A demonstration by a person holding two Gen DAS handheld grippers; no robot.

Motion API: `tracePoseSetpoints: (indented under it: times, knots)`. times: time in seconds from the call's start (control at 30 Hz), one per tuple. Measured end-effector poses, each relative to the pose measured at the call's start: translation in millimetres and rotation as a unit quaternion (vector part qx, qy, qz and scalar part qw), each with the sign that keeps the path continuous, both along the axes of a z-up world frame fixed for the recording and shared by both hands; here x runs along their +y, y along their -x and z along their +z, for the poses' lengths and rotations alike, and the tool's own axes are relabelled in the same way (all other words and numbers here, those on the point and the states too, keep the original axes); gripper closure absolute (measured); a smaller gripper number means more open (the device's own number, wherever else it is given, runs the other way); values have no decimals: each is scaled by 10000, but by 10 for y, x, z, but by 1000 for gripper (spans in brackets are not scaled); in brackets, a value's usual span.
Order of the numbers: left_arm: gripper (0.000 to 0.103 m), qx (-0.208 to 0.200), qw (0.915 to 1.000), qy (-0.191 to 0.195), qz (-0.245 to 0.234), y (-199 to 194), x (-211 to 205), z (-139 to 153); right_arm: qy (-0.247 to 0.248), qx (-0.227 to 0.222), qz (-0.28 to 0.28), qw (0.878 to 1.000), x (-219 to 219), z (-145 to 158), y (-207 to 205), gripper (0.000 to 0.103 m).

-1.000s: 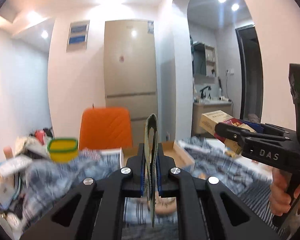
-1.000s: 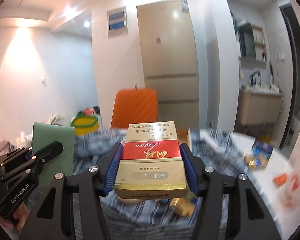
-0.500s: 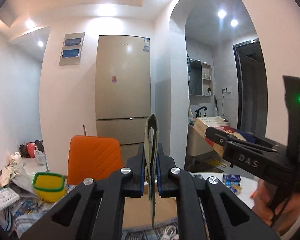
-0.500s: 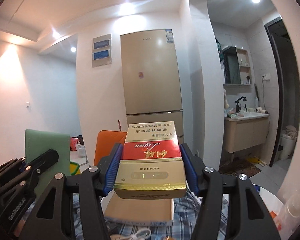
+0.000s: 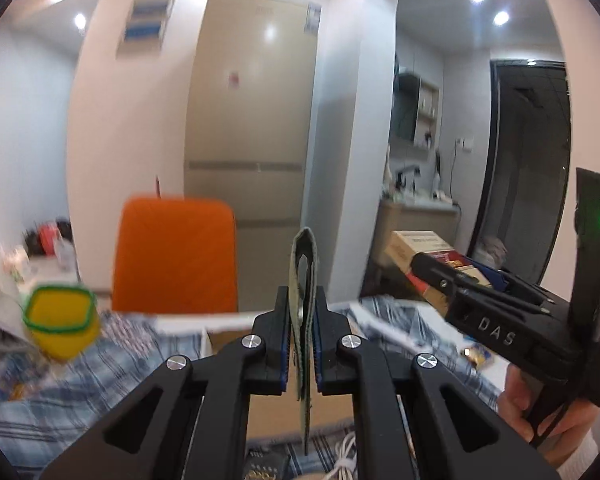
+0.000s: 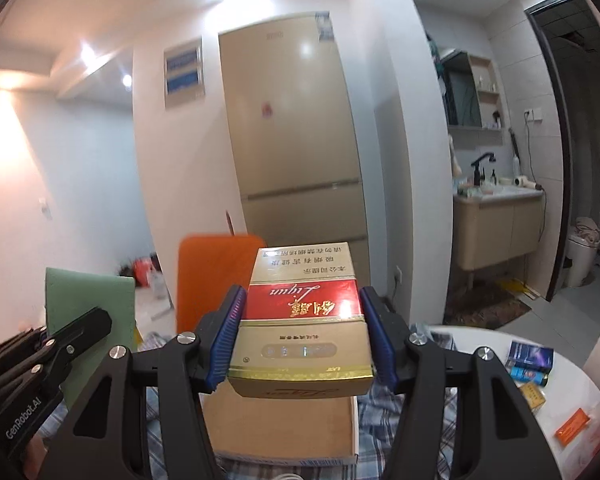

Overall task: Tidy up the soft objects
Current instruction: 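Lift the green card and red-gold pack and carry both over the cardboard box, then release the green card and red-gold pack into the box with both tools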

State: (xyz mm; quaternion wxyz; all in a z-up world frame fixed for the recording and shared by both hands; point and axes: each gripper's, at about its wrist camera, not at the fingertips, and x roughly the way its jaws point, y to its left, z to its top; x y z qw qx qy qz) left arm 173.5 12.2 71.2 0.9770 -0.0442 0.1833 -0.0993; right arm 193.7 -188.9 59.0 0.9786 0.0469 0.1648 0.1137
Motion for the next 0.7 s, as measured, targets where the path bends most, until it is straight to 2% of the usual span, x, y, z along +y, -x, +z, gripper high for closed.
tracePoseSetpoints:
  times: [0.13, 0.23, 0.3, 0.47, 0.57, 0.7]
  knots:
    - [93, 549, 9982, -220, 124, -294, -13, -396, 91, 610, 104, 9980, 41, -358, -240, 46]
    - [93, 1018, 9948, -31, 75, -482, 24, -661, 303, 913, 111, 9953, 66, -582, -348, 46]
    - [93, 1181, 9929, 48, 147, -542, 75, -777, 405, 1135, 187, 9925, 96, -699, -421, 46]
    - [93, 1290, 9914, -14, 222, -600, 116, -970, 496, 1885, 469, 9797, 158, -974, -603, 46]
    - [93, 1183, 9926, -130, 240, -606, 118, -1028, 550, 2021, 453, 9768, 163, -1071, -655, 46]
    - [93, 1126, 9935, -76, 140, -593, 110, -1040, 659, 2108, 482, 9741, 207, -1149, -693, 46]
